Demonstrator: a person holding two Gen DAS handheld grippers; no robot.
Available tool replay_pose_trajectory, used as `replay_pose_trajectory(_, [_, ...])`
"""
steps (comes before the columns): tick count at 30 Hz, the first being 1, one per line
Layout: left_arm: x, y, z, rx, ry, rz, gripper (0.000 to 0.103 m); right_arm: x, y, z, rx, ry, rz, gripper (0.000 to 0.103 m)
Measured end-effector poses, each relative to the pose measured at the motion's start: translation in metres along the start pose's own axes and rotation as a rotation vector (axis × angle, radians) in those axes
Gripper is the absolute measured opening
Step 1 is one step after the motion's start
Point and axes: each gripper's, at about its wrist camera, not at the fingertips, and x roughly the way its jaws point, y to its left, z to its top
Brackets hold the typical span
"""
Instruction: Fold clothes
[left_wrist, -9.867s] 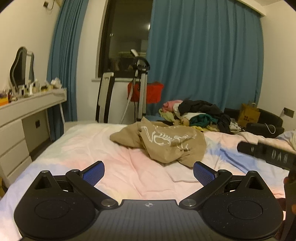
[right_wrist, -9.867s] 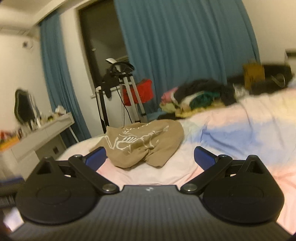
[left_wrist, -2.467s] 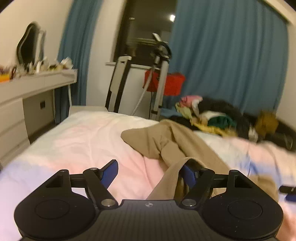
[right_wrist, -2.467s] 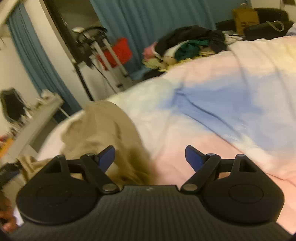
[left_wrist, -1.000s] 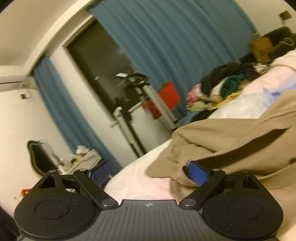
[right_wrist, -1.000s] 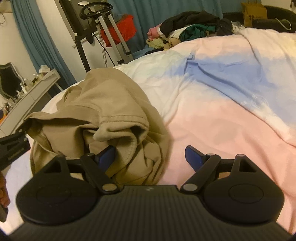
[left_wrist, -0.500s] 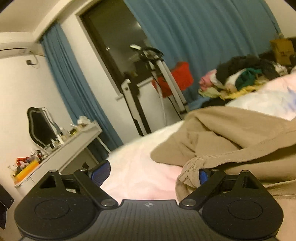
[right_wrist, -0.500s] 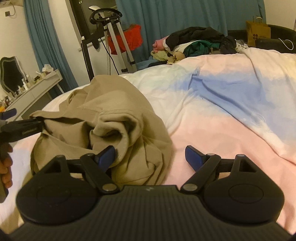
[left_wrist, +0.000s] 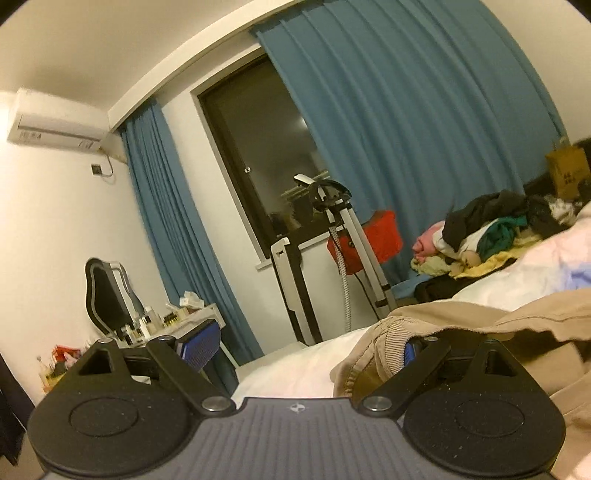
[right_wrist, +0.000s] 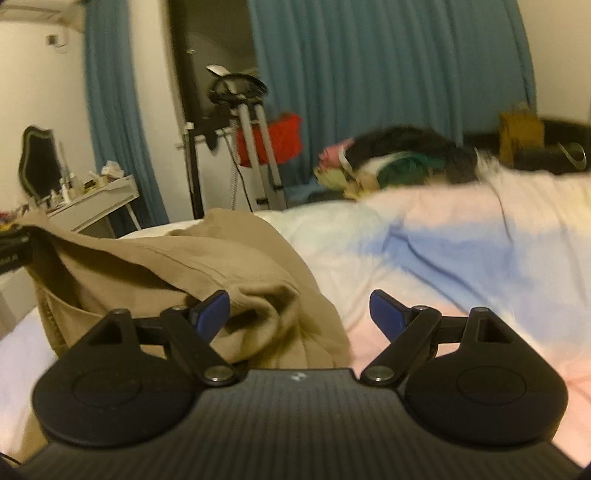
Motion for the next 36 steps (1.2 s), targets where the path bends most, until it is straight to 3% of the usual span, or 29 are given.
replay_pose_trajectory(5, [-0.013, 0.005, 0.003, -0.046, -0.028, 0.013, 0.093, 0.004, 0.041, -0.003, -0.224, -0.03, 0.013, 0.084])
replay_pose_trajectory(9, [-0.02, 0.005, 0.003, -0.078, -0.034, 0.008, 0.093, 0.024, 0.067, -0.008, -0.366, -0.03, -0.069, 0.084])
replay_pose_trajectory(16, [-0.027, 0.001, 0.003, -0.077, -0.061, 0.005, 0.093, 0.018, 0.036, 0.011, -0.204, -0.033, -0.212, 0.084])
replay_pose_trajectory(21, [-0.032, -0.001, 0.003, -0.069, -0.086, 0.002, 0.093, -0.02, 0.0, 0.028, -0.056, -0.028, -0.207, 0.084])
replay_pose_trajectory(26, [-0.046, -0.008, 0.004, -0.053, -0.133, -0.038, 0.094, -0.034, -0.035, 0.03, 0.052, 0.045, -0.199, 0.086])
replay_pose_trajectory(33, [-0.053, -0.02, 0.0, -0.014, -0.16, -0.039, 0.094, 0.013, -0.004, 0.001, 0.056, 0.216, -0.024, 0.086])
replay_pose_trajectory(34, [-0.051, -0.02, 0.0, -0.018, -0.149, -0.036, 0.094, 0.019, -0.001, -0.002, 0.051, 0.235, -0.023, 0.086])
replay_pose_trajectory(36, [-0.046, -0.018, -0.002, -0.032, -0.118, -0.032, 0.094, 0.022, -0.003, -0.005, 0.066, 0.215, -0.103, 0.086])
